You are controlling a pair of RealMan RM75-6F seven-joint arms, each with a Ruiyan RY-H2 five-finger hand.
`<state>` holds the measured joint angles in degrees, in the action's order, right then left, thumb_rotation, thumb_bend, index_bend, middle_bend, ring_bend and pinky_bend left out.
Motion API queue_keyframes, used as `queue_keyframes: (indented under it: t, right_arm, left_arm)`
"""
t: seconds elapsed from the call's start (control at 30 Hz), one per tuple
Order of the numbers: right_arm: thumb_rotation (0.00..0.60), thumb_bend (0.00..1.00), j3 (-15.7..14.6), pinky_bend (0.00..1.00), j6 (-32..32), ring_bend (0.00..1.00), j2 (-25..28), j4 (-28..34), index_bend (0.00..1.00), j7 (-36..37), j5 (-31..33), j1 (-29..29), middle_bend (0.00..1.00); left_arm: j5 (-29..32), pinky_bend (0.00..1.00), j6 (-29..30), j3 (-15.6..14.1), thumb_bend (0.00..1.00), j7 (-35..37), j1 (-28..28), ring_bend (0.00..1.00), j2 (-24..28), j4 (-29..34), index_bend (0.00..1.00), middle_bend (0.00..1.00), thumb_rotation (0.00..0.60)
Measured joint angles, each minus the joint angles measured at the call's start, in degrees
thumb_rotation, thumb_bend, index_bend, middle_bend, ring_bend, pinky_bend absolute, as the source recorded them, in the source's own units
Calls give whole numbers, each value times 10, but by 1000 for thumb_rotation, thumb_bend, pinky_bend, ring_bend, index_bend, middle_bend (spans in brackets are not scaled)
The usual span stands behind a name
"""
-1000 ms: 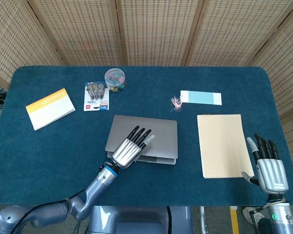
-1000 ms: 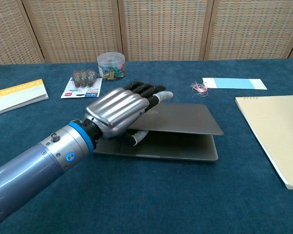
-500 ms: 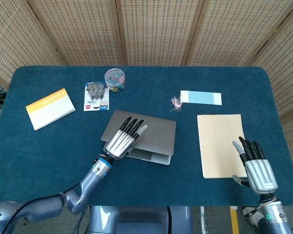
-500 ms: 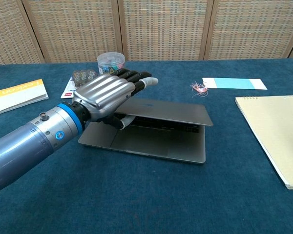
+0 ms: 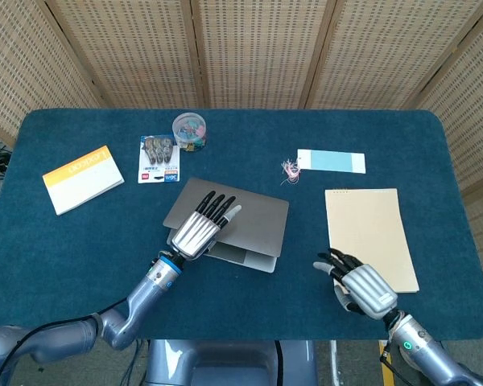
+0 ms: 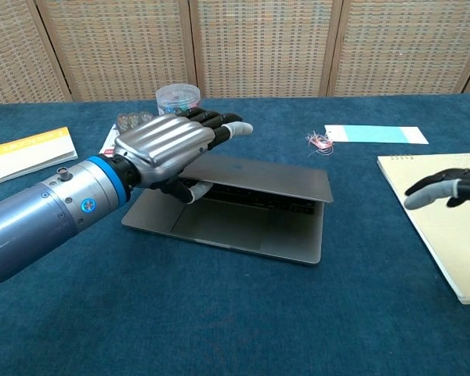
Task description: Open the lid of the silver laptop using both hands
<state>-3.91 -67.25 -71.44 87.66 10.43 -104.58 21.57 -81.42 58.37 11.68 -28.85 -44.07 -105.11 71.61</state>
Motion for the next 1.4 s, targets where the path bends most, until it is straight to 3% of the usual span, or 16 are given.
queue_keyframes:
  t: [0.13,0.57,0.77,0.9,1.03,1.4]
  right_arm:
    - [600,1000,-6,222,32,98,-19,-9,195,8,-11,29,151]
    - [600,1000,13,222,102,80,-67,-12,195,-53,31,74,88]
    - [600,1000,22,222,129,3,-84,-5,193,-112,59,87,17]
    - [600,1000,26,222,143,2,-100,-10,170,-152,73,97,12]
    - [600,1000,33,222,155,1,-112,-10,77,-177,92,105,11]
    - [600,1000,64,222,188,1,-135,9,74,-273,166,124,13]
  left_arm:
    - [2,0,-1,1,497,1,-6,0,2,5,0,0,600]
    - [14,0,0,3,496,-1,-16,0,14,16,0,0,600]
    - [23,0,-1,3,496,9,-19,0,18,17,0,0,600]
    - [24,0,-1,1,496,15,-22,0,21,19,0,0,600]
    - [25,0,0,1,496,21,-23,0,24,22,0,0,600]
    - [27,0,2,-1,496,33,-27,0,29,25,0,0,600]
